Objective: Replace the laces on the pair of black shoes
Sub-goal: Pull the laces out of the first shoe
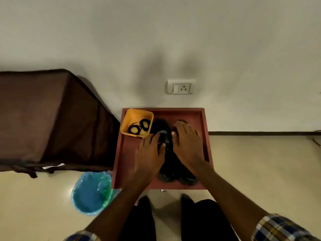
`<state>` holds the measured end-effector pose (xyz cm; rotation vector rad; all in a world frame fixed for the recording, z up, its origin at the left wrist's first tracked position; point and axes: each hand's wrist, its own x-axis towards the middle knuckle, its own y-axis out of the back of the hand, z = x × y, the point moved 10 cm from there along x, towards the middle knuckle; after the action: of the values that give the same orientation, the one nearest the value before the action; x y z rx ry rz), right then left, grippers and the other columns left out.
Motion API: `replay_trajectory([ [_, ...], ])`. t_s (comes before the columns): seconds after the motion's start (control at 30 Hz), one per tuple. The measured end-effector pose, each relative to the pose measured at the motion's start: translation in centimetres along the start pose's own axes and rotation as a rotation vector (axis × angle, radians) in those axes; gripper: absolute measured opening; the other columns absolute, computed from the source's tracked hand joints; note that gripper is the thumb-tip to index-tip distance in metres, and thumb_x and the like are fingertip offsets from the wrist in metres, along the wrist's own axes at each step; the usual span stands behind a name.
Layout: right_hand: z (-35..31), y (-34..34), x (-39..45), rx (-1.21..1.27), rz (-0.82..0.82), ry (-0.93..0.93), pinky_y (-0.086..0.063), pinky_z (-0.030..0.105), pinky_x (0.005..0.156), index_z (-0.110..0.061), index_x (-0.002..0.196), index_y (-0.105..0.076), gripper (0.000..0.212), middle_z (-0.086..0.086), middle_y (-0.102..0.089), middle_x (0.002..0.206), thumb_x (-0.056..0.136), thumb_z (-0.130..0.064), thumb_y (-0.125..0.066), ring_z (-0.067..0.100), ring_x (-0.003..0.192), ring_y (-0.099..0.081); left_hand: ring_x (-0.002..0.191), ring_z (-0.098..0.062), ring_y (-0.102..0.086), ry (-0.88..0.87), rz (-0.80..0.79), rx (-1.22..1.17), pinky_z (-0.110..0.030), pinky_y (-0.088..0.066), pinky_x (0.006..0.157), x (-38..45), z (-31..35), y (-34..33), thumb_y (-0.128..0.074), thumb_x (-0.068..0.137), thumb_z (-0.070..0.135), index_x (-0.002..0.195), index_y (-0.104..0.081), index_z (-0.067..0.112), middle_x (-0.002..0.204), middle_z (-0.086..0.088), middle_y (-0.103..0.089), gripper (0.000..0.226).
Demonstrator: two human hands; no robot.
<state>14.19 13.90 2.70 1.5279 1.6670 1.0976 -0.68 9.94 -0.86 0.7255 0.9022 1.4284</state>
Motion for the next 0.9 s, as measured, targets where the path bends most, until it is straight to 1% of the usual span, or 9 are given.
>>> replay_trajectory([
  [0.07, 2.0, -3.5, -0.6, 0.032, -0.01, -0.016, -0.037, 0.044, 0.114, -0.018, 0.138, -0.056, 0.036, 0.001, -0.057, 0.145, 0.107, -0.031, -0.044, 0.02, 0.138, -0.049, 0.129, -0.022, -0.054, 0.066, -0.031, -0.121, -0.046, -0.054, 0.096, -0.7, -1.9, -4.5, -0.029, 0.101, 0.066, 0.146, -0.044, 0.026, 0.147, -0.001, -0.05, 0.062],
  [0.13, 3.9, -7.1, -1.4, 0.045, -0.032, -0.014, -0.038, 0.045, 0.114, -0.018, 0.138, -0.056, 0.036, 0.001, -0.058, 0.144, 0.107, -0.031, -0.044, 0.019, 0.138, -0.049, 0.134, -0.022, -0.049, 0.067, -0.038, -0.177, -0.046, -0.051, 0.104, -1.7, -3.1, -8.4, -0.026, 0.098, 0.07, 0.151, -0.037, 0.025, 0.153, -0.003, -0.044, 0.071],
  [0.23, 5.4, -9.9, -2.7, 0.081, 0.004, 0.007, -0.038, 0.045, 0.115, -0.017, 0.136, -0.058, 0.039, 0.001, -0.062, 0.14, 0.105, -0.033, -0.04, 0.018, 0.134, -0.053, 0.142, -0.021, -0.041, 0.0, 0.056, -0.217, -0.043, -0.045, 0.112, -2.4, -3.8, -10.9, -0.04, 0.098, 0.057, 0.155, -0.032, 0.023, 0.159, -0.003, -0.036, 0.067],
  [0.37, 5.7, -10.2, -2.7, 0.128, 0.101, 0.056, -0.047, 0.04, 0.105, -0.015, 0.128, -0.063, 0.03, 0.001, -0.068, 0.127, 0.105, -0.027, -0.048, 0.016, 0.118, -0.062, 0.138, -0.017, -0.047, -0.005, 0.182, -0.251, -0.038, -0.051, 0.103, -3.0, -4.6, -11.0, -0.044, 0.097, 0.049, 0.155, -0.036, 0.029, 0.156, 0.004, -0.039, 0.062],
  [0.57, 4.7, -8.6, -3.7, 0.234, 0.149, 0.093, -0.056, 0.034, 0.087, -0.012, 0.112, -0.07, 0.02, 0.001, -0.071, 0.108, 0.103, -0.017, -0.052, 0.014, 0.095, -0.066, 0.139, -0.015, -0.049, -0.067, 0.195, -0.298, -0.04, -0.047, 0.11, -3.8, -4.4, -10.1, -0.047, 0.097, 0.032, 0.156, -0.042, 0.026, 0.155, 0.003, -0.049, 0.06],
  [0.63, 4.4, -6.9, -4.2, 0.242, 0.227, 0.101, -0.056, 0.037, 0.084, -0.012, 0.105, -0.073, 0.02, 0.0, -0.072, 0.102, 0.098, -0.009, -0.054, 0.015, 0.092, -0.066, 0.129, -0.02, -0.058, -0.04, 0.16, -0.33, -0.04, -0.051, 0.104, -4.0, -5.0, -10.0, -0.049, 0.098, 0.023, 0.157, -0.041, 0.027, 0.148, -0.001, -0.058, 0.059],
  [0.7, 4.3, -5.1, -5.5, 0.178, 0.312, 0.096, -0.053, 0.043, 0.09, -0.014, 0.102, -0.073, 0.022, -0.001, -0.072, 0.1, 0.091, -0.004, -0.057, 0.018, 0.094, -0.065, 0.119, -0.024, -0.063, -0.007, 0.125, -0.383, -0.036, -0.052, 0.096, -4.7, -5.2, -10.1, -0.047, 0.099, 0.022, 0.157, -0.039, 0.031, 0.141, -0.005, -0.063, 0.059],
  [0.8, 6.3, -4.9, -7.6, 0.104, 0.257, -0.044, -0.046, 0.045, 0.101, -0.023, 0.122, -0.067, 0.043, -0.002, -0.068, 0.12, 0.085, -0.002, -0.061, 0.02, 0.114, -0.06, 0.125, -0.024, -0.059, 0.005, 0.086, -0.424, -0.029, -0.047, 0.096, -5.0, -5.1, -10.2, -0.049, 0.099, 0.018, 0.159, -0.035, 0.03, 0.145, -0.005, -0.059, 0.062],
  [0.9, 10.9, -6.5, -9.6, 0.427, 0.186, -0.286, -0.052, 0.026, 0.079, -0.022, 0.135, -0.062, 0.052, -0.001, -0.069, 0.117, 0.088, 0.001, -0.058, 0.021, 0.11, -0.065, 0.134, -0.025, -0.054, 0.037, 0.041, -0.541, -0.04, -0.047, 0.109, -4.7, -5.6, -10.6, -0.055, 0.098, 0.023, 0.16, -0.03, 0.029, 0.151, -0.004, -0.053, 0.068],
])
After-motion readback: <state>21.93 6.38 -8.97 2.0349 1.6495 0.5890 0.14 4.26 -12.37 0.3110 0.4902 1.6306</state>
